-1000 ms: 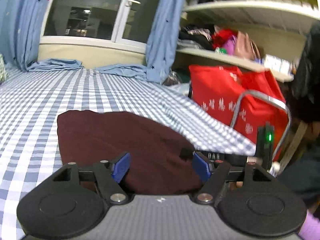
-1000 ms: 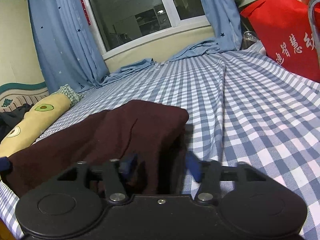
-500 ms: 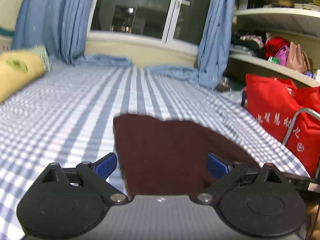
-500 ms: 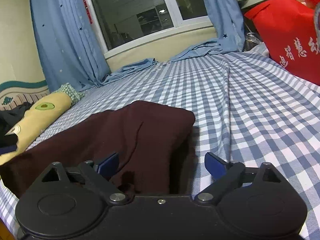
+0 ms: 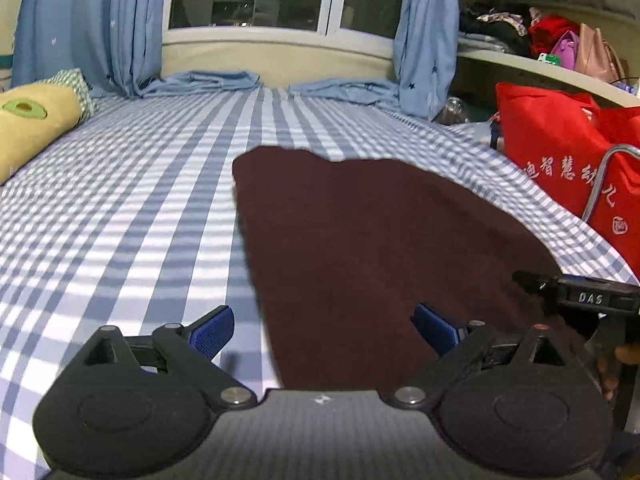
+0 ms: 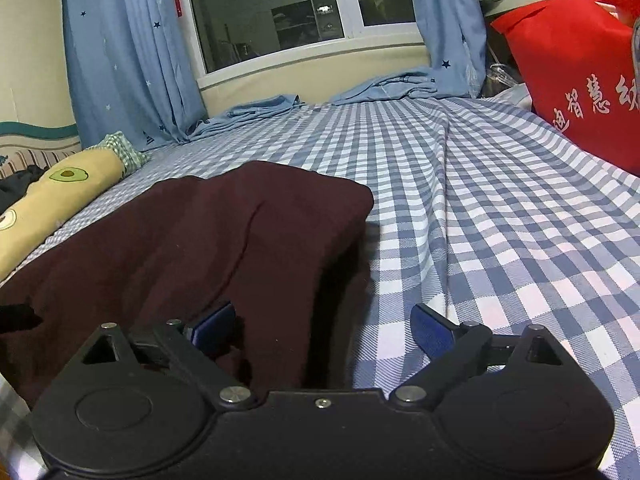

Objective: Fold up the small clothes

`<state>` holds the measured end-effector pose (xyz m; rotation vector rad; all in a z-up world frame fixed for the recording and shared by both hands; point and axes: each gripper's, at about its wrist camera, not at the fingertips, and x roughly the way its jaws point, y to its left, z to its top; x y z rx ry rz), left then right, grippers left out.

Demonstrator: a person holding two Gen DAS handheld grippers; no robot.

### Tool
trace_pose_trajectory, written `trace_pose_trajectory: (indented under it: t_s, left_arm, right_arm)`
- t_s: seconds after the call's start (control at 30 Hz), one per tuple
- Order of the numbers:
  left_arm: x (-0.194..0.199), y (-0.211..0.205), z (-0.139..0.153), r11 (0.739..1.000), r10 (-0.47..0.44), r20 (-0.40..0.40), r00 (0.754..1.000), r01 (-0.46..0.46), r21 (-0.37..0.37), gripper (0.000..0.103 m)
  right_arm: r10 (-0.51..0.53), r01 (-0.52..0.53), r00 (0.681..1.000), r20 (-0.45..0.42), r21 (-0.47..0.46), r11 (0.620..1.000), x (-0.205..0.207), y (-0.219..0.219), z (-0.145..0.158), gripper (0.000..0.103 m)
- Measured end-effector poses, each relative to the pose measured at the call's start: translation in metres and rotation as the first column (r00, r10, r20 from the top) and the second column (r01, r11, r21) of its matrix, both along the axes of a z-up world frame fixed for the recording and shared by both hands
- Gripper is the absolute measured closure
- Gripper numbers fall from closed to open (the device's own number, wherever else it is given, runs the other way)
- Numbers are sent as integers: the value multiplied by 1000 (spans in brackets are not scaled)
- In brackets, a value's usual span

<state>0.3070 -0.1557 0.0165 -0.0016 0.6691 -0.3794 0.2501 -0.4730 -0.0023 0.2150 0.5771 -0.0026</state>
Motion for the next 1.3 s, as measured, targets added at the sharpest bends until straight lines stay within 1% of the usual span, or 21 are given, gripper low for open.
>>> trace_pose_trajectory:
  t_s: [0.1, 0.17, 0.83, 1.03, 1.13, 1.23, 1.3]
  left_arm:
    - [0, 5, -8, 1000, 13, -25, 1000, -14, -26, 4]
    - [-1, 6, -9, 999, 20, -28, 999, -21, -36, 4]
    - [-1, 7, -12, 999, 23, -30, 999, -24, -38, 2]
    - [0, 6, -13, 999, 23, -35, 999, -25, -45, 0]
    - [5, 9, -9, 997, 6, -44, 999, -9, -72, 0]
    - [16, 13, -1, 996, -38, -48, 998, 34, -86, 0]
    - [27, 14, 4, 997, -21, -37, 999, 18, -74, 1]
  right_arm:
    - [-1, 1, 1000, -3, 14, 1000, -2, -1, -3, 8]
    - [-1, 1, 1000, -3, 21, 1000, -2, -3, -4, 8]
    - [-5, 5, 1000, -2, 30, 1000, -1, -4, -5, 7]
    - [-4, 4, 1000, -2, 34, 999, -1, -5, -5, 6]
    - [2, -2, 1000, 7, 37, 999, -1, -6, -3, 5]
    - [22, -23, 999, 31, 49, 999, 1, -8, 2, 4]
    - [33, -35, 999, 42, 61, 998, 6, -11, 7, 4]
